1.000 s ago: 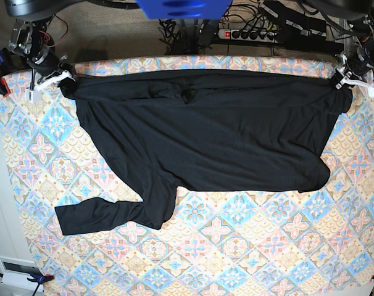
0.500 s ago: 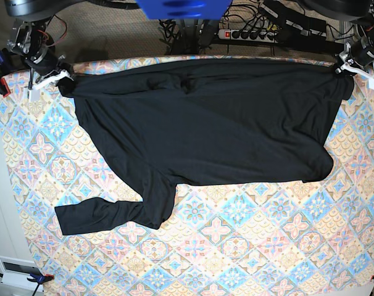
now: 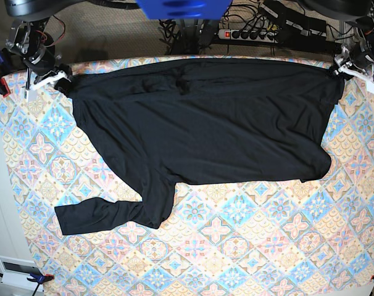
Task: Layout the t-shirt on the table in an organized manner, then fold the t-shirt properly
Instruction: 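Hold the shirt ends with both grippers and stretch them apart, then release the shirt end with the left gripper and grasp the shirt's side edge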
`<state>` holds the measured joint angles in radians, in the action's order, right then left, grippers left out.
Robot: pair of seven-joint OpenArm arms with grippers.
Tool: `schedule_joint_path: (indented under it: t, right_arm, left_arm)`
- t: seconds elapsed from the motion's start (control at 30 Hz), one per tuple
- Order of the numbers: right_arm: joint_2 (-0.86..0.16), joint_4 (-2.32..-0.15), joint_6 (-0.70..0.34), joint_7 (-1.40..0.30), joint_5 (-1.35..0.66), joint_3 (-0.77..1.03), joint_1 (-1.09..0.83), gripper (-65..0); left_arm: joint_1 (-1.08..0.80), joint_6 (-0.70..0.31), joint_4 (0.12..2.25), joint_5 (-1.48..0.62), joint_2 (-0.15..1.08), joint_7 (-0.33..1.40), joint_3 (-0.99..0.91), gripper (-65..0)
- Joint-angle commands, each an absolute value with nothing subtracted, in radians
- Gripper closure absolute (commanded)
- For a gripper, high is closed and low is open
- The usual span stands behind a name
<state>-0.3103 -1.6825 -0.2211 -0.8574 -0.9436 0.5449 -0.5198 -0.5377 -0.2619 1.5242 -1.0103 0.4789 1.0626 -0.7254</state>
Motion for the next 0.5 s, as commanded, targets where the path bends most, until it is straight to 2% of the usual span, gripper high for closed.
schedule_joint_path:
  t: [0.0, 0.13, 0.27, 0.47]
  right_arm:
    - [-0.328, -1.701, -0.225, -0.84, -0.955, 0.556, -0.521, -12.8]
    - [-0.328, -1.701, -0.225, -0.84, -0.955, 0.558, -0.521, -14.6]
    - [-0.325, -1.701, -0.225, -0.84, -0.954, 0.601, -0.521, -19.2]
    - [-0.325, -1.702, -0.225, -0.84, -0.954, 0.618, -0.521, -23.6]
  left_arm:
    - [-0.541, -0.268, 1.538, -1.04, 0.504, 1.05, -0.75, -27.5]
    - [-0.559, -0.268, 1.538, -1.119, 0.533, 1.073, -0.811, -27.5]
    - [-0.556, -0.268, 1.538, -1.159, 0.538, 1.07, -0.908, -27.5]
    - [-0.398, -0.262, 1.538, -1.093, 0.536, 1.073, -0.949, -27.5]
